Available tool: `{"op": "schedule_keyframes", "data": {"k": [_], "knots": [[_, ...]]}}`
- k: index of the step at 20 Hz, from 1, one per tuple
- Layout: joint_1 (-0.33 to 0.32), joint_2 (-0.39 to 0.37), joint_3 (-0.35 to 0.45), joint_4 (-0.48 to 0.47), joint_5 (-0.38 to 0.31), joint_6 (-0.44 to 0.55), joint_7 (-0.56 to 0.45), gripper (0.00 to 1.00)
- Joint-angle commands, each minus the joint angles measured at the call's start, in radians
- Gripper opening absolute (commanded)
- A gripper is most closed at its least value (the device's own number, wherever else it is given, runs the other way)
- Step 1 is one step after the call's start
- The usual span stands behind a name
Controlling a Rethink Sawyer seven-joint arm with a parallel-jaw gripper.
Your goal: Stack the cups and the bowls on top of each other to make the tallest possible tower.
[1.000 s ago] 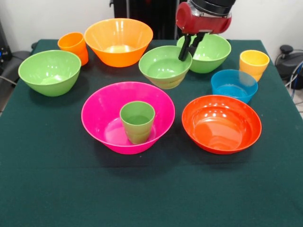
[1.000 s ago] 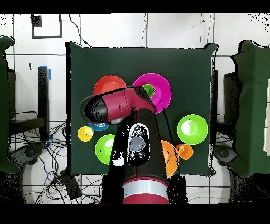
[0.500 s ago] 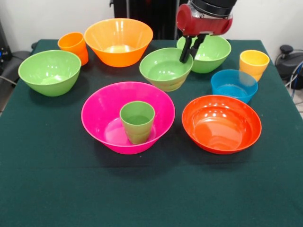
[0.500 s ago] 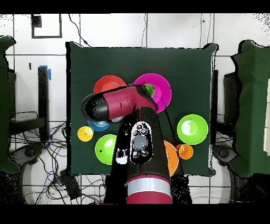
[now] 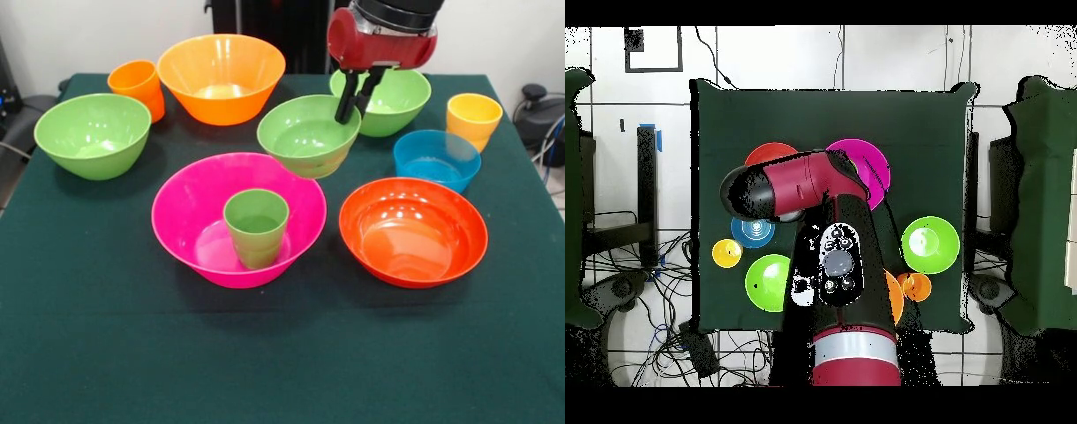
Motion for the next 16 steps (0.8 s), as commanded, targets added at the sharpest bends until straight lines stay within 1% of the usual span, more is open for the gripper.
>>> {"op": "schedule_keyframes", "data": {"k": [1, 7, 12, 16], "knots": [[-0.015, 0.012, 0.090, -0.033, -0.065, 0.148, -0.190, 0.00], [-0.024, 0.006, 0.098, -0.024, -0.061, 0.154, -0.192, 0.00], [-0.041, 0.015, 0.113, -0.024, -0.068, 0.135, -0.209, 0.00], [-0.049, 0.038, 0.131, -0.049, -0.071, 0.134, -0.221, 0.00]]}}
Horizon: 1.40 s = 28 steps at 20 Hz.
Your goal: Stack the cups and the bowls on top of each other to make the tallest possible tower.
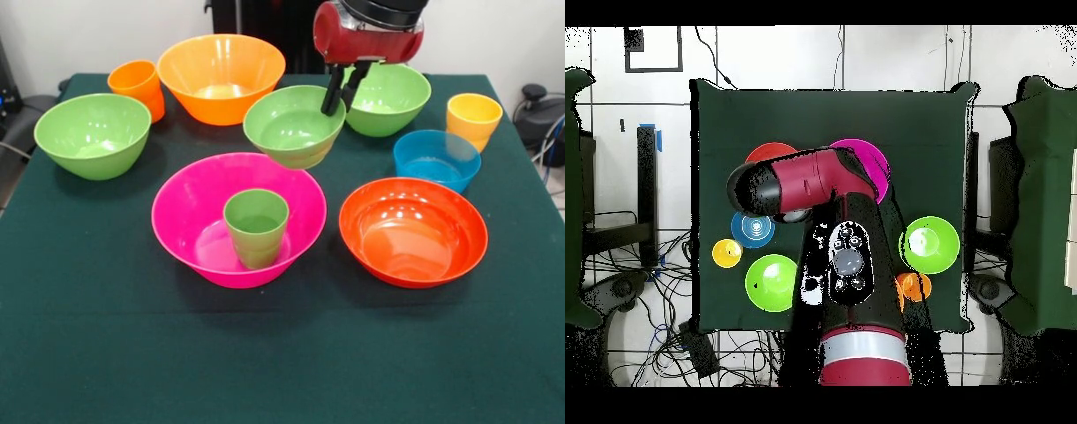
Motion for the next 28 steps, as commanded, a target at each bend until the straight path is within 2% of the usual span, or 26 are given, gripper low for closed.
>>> {"op": "schedule_keyframes", "data": {"k": [1, 9, 13, 28], "knots": [[-0.032, 0.046, 0.132, -0.049, -0.070, 0.070, -0.230, 0.00], [-0.062, 0.071, 0.177, -0.069, -0.077, 0.057, -0.250, 0.00], [-0.068, 0.091, 0.199, -0.101, -0.086, 0.082, -0.265, 0.00], [-0.072, 0.116, 0.209, -0.162, -0.112, 0.136, -0.284, 0.00]]}}
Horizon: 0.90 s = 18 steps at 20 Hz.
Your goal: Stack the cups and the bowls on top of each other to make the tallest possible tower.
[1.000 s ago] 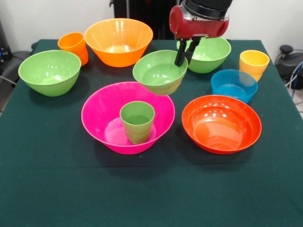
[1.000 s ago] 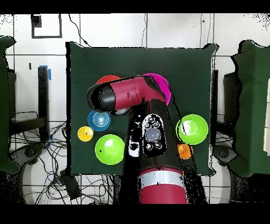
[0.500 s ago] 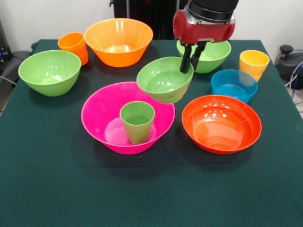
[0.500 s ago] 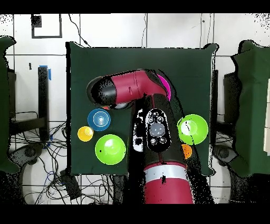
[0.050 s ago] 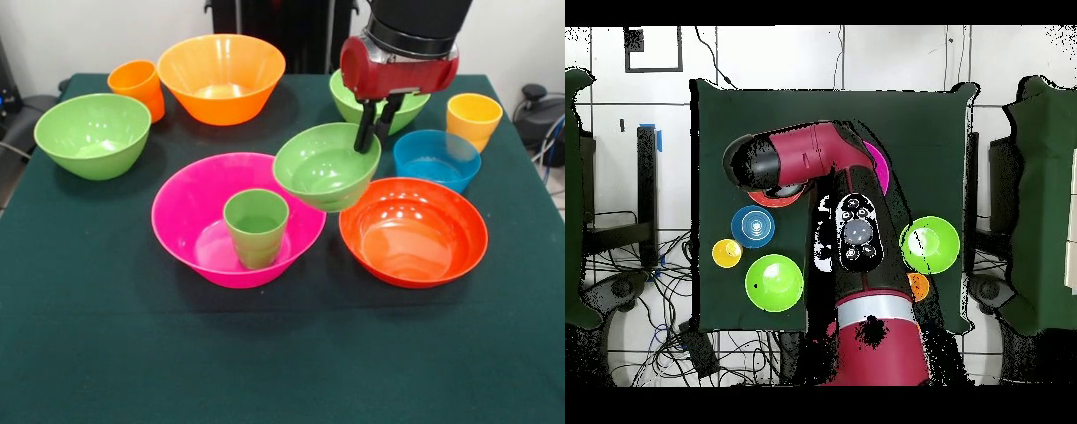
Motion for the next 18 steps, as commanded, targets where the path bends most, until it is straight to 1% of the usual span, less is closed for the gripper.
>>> {"op": "schedule_keyframes", "data": {"k": [1, 8, 18], "knots": [[-0.018, 0.061, 0.086, -0.052, -0.110, 0.122, -0.287, 0.00], [-0.043, 0.068, 0.103, -0.054, -0.124, 0.130, -0.301, 0.00], [-0.042, 0.074, 0.108, -0.071, -0.151, 0.175, -0.283, 0.00]]}}
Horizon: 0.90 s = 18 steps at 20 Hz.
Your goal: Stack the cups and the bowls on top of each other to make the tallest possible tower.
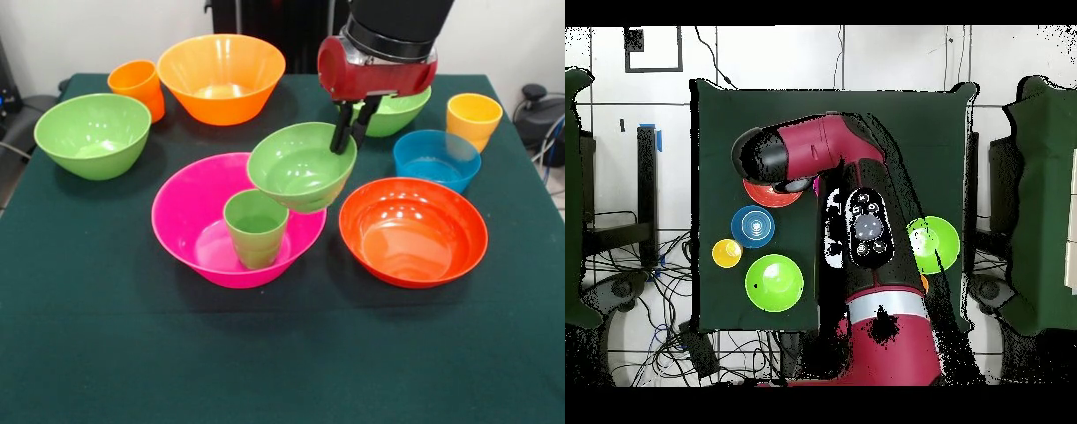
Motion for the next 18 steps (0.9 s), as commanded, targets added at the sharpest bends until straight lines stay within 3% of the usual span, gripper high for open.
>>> {"op": "schedule_keyframes", "data": {"k": [1, 18], "knots": [[-0.013, 0.071, 0.085, -0.034, -0.089, 0.108, -0.285, 0.00], [-0.040, 0.090, 0.119, -0.056, -0.094, 0.120, -0.304, 0.00]]}}
